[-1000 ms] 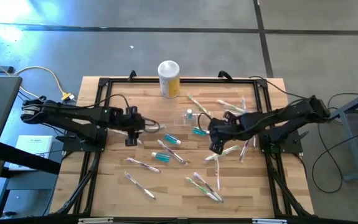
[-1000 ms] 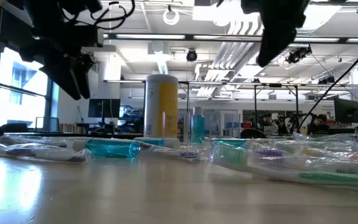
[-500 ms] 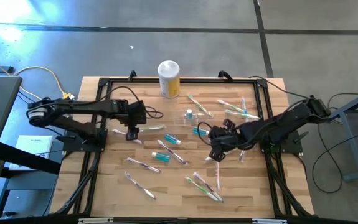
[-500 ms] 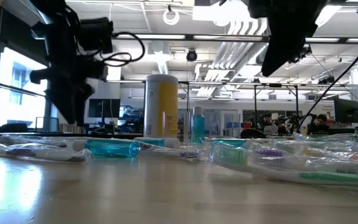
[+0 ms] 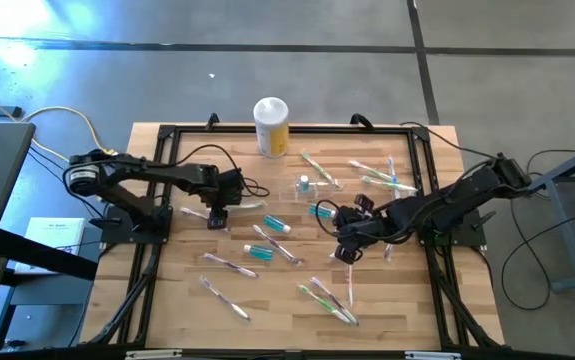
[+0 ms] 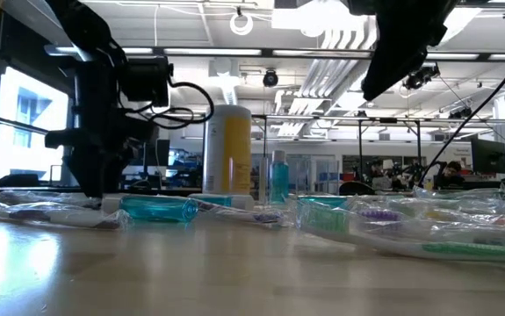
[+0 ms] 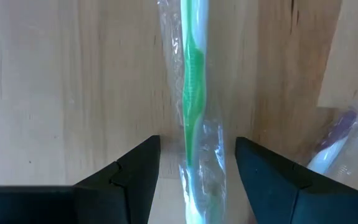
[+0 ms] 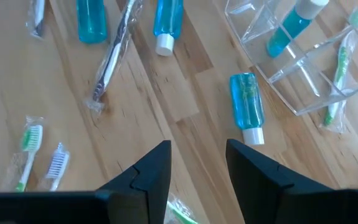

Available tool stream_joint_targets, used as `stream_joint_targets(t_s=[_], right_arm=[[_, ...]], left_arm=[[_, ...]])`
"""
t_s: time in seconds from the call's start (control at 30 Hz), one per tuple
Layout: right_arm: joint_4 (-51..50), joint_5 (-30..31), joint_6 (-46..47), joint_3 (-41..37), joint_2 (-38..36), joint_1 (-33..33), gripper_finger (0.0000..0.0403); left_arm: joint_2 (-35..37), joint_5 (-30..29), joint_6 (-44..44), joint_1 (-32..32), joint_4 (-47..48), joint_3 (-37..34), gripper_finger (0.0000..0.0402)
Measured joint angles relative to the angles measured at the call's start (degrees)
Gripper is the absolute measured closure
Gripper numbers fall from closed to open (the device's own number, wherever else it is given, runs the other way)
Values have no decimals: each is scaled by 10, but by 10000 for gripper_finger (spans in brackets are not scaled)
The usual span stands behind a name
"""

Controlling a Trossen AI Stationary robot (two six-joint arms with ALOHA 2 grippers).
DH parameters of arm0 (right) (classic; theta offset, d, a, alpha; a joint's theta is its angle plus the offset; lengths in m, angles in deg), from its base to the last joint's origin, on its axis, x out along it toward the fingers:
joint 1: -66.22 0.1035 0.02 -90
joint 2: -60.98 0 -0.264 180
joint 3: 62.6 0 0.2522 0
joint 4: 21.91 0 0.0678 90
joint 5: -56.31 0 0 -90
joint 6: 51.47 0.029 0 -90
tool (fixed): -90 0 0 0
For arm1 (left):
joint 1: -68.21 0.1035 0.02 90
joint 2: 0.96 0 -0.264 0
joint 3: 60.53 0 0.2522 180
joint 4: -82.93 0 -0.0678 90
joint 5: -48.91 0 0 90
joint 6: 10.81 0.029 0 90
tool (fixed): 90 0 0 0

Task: Pick & Place toothbrushing station
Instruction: Put the green toothbrush into the transparent organizer

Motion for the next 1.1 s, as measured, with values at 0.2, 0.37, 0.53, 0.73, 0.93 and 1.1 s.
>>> stream_joint_targets(t_s=[0.2, 0.37, 0.53, 0.73, 0.93, 1.1], right_arm=[[10, 0, -3, 0, 0, 0, 256], [10, 0, -5, 0, 0, 0, 256], [14, 3, -8, -1, 0, 0, 256], [29, 13, -2, -17, 0, -1, 256], [36, 51, 29, -17, 0, -2, 256], [71, 60, 28, -17, 0, -2, 256]], left_arm=[[-18, -12, -4, -1, 3, -1, 227], [-7, -17, -6, -1, 4, -1, 335], [11, -47, -16, -13, 4, -3, 386], [12, -190, -50, -97, 89, 33, 393], [13, -270, -87, -233, 211, 124, 394], [13, -345, -34, -378, 235, 185, 394]])
